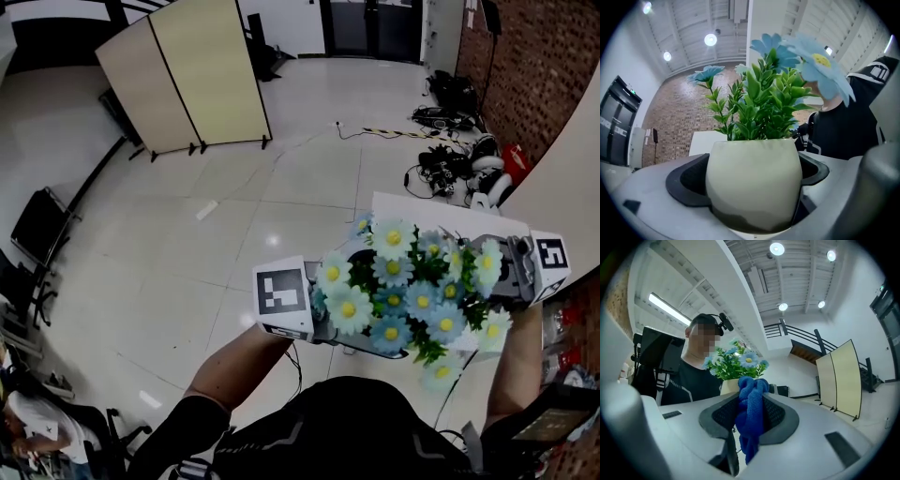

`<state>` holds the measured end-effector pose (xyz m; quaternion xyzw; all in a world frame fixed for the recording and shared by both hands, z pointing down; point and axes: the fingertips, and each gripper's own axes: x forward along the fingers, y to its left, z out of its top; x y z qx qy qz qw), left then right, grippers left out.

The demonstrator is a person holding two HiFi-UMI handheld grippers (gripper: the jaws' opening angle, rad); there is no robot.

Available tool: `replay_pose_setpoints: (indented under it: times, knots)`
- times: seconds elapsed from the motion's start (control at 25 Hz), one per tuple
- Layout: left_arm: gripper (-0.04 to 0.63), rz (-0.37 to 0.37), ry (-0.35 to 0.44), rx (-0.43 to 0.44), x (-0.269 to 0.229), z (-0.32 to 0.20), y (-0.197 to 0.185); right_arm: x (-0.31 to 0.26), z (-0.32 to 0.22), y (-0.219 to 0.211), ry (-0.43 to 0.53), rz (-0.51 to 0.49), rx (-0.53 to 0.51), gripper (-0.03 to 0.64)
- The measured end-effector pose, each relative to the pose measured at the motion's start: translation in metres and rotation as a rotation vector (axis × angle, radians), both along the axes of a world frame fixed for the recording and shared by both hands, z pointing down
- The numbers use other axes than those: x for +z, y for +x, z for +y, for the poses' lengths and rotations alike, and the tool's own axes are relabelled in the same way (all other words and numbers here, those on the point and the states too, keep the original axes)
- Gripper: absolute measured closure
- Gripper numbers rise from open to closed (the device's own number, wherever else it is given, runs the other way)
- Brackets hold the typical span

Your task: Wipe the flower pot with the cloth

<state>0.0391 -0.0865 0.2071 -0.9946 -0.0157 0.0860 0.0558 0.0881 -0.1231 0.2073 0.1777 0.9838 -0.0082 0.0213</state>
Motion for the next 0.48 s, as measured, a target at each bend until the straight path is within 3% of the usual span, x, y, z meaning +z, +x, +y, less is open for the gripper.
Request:
replay_pose_setpoints:
  times: [0.28, 0.48]
  knots:
    - [0.026, 0.016, 0.026, 0.029, 0.006, -0.002, 0.0, 0.002, 0.037, 0.025, 0.036, -0.021, -0.001, 0.515]
    - [0.026, -0.008, 0.004, 0.07, 0.007, 0.006, 0.003, 0.003, -0.017, 0.034, -0.001, -0.073, 0.14, 0.515]
